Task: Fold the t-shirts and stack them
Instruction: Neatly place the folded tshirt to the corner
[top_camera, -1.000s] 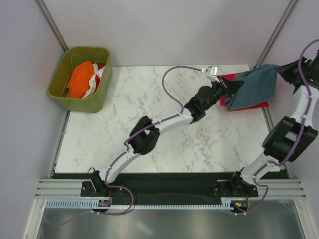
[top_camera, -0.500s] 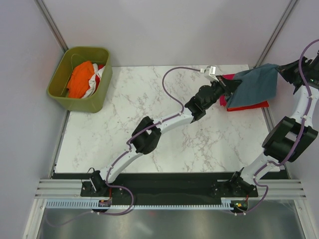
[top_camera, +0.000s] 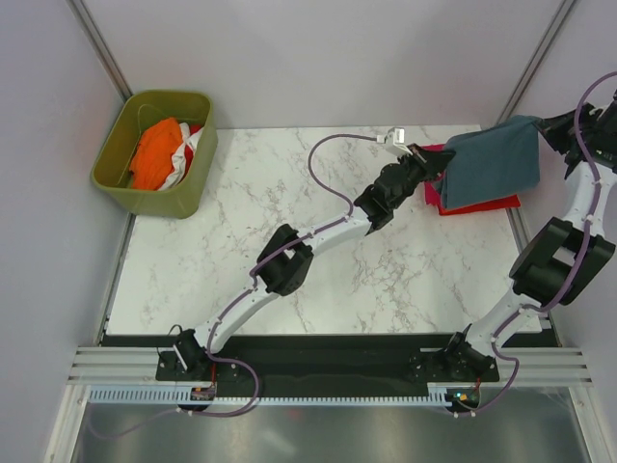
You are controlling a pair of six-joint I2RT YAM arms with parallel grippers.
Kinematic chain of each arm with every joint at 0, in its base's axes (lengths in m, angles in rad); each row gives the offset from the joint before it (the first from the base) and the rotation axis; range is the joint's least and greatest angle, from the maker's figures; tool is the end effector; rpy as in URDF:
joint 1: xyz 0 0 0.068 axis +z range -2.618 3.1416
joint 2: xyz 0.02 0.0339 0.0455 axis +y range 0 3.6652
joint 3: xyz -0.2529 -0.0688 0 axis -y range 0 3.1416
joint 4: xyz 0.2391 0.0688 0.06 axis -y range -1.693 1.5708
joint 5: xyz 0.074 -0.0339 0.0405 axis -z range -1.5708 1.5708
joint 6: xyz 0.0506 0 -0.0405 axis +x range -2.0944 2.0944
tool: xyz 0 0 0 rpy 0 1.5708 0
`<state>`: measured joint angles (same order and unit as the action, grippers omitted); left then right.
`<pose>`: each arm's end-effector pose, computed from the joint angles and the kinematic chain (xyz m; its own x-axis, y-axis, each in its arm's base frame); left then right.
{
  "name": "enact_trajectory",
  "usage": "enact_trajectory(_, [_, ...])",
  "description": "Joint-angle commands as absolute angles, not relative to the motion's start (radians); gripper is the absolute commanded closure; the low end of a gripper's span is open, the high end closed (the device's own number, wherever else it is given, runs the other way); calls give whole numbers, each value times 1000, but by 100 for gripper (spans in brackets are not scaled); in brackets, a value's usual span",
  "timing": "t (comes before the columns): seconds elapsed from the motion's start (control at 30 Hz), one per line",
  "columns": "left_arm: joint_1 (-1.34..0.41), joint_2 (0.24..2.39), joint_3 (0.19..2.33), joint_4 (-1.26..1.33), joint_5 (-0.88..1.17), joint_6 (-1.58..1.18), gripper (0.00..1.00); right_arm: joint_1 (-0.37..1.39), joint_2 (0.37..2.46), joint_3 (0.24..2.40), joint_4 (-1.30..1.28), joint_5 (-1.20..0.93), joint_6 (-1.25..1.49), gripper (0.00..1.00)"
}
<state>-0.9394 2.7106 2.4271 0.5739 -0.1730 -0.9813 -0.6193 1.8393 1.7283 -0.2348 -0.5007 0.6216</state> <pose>0.3699 -0.4911 0.2453 -0.4861 -0.7225 -0.4917 0.5284 0.2052 -0.8238 0.3746 -0.2372 0.3504 -0.1420 0.7286 -0.6701 0.2757 0.6793 0.6801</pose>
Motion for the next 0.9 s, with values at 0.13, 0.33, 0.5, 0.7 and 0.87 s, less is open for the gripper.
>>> enact_trajectory(0.13, [-924,2809,2566,591,-313,-1037,98,-589,1980,1836,-111,-428,699,100])
enact_trajectory(0.33, [-897,2859,2586,580,-380,-1074,98,-549,2083,1876,-84,-396,719,100])
enact_trajectory(0.5, [-867,2918,2642,575,-461,-1074,98,-532,2152,1875,19,-393,758,100])
enact_trajectory(0.7, [-781,2918,2649,571,-453,-1106,31,-489,2264,1923,95,-364,799,10])
enact_trajectory(0.87, [-729,2762,2469,624,-336,-981,8,-410,2195,1957,9,-235,672,2])
